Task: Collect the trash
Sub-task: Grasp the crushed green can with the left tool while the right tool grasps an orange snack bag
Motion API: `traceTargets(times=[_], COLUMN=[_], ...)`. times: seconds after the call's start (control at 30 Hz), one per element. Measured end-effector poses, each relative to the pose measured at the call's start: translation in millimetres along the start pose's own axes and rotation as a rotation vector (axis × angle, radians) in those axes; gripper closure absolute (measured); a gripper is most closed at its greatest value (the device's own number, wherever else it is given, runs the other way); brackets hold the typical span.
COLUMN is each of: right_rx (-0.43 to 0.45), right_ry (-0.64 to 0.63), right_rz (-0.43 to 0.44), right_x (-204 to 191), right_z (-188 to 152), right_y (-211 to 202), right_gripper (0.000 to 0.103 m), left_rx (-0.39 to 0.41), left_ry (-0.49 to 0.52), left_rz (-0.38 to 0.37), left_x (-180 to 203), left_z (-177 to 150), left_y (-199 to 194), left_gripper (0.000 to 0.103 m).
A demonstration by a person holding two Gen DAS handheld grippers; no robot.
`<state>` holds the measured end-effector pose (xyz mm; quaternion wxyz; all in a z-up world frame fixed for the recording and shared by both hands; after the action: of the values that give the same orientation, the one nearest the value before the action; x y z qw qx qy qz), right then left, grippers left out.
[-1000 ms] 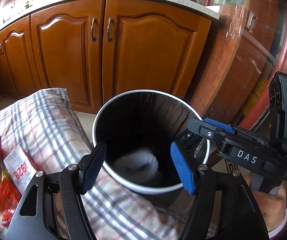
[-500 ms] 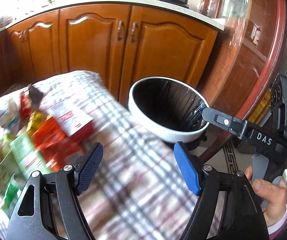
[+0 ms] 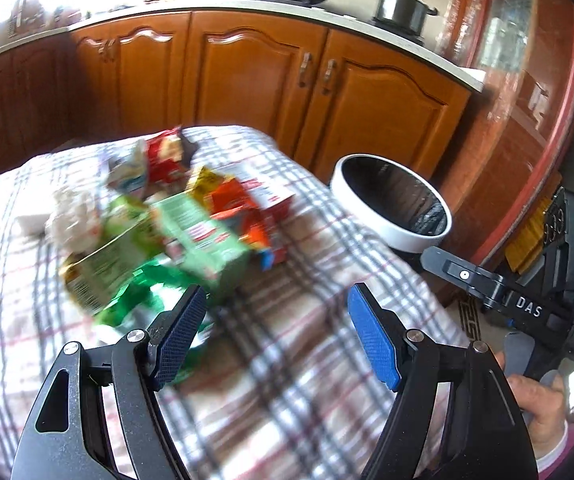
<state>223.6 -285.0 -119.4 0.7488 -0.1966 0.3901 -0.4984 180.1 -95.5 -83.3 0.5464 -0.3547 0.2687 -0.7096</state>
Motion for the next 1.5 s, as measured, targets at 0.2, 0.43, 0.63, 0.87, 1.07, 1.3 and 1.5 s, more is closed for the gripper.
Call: traceTargets(times=[0.2, 0.43, 0.63, 0.87, 1.07, 1.3, 1.5], right_rx=[-0.023, -0.046, -0.064, -0.101, -0.114, -0.134, -0.107], right_ry=[-0.042, -0.111, -0.213, -0.347, -0.417, -0.429, -0.371], right_rz=[0.013, 0.035, 0.033, -0.029, -0.045, -0.045, 0.000], right_x=[-25, -58, -88, -104, -117, -120, -115], right_z=[-11, -17, -24, -21, -5, -1, -4], right_y=[11, 26, 43, 75, 100, 116, 90], right_gripper=[0.019, 0.019, 0.020, 0.039, 0.043, 0.093, 0.096], left_rx=[-0.024, -0.034, -0.057, -0.090, -0.141, -0.128, -0.108], left_ry=[-0.070, -0.146, -0.204, -0.243, -0.247, -0.184, -0.134], left_rz=[0.063, 0.137, 0.145, 0.109, 0.062, 0.053, 0.047], left_x=[-36, -73, -93, -101, -102, -94, -84], left_z=[-14, -24, -31, -32, -38, -35, -34], left_y=[-12, -23, -20, -5, 13, 16, 9], left_gripper=[0.028, 0.028, 0.028, 0.030, 0.057, 0.090, 0.093])
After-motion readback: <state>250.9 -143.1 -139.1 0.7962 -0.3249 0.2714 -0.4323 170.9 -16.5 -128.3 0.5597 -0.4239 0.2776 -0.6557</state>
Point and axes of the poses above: each gripper's, at about its wrist camera, not at the fingertips, and y roughly the way its jaws point, x to its right, z to its top, the point moved 10 cm from there along y, roughly the way its jaws point, and after that the axes turned 9 degrees about -x, right-handed, at the moved point
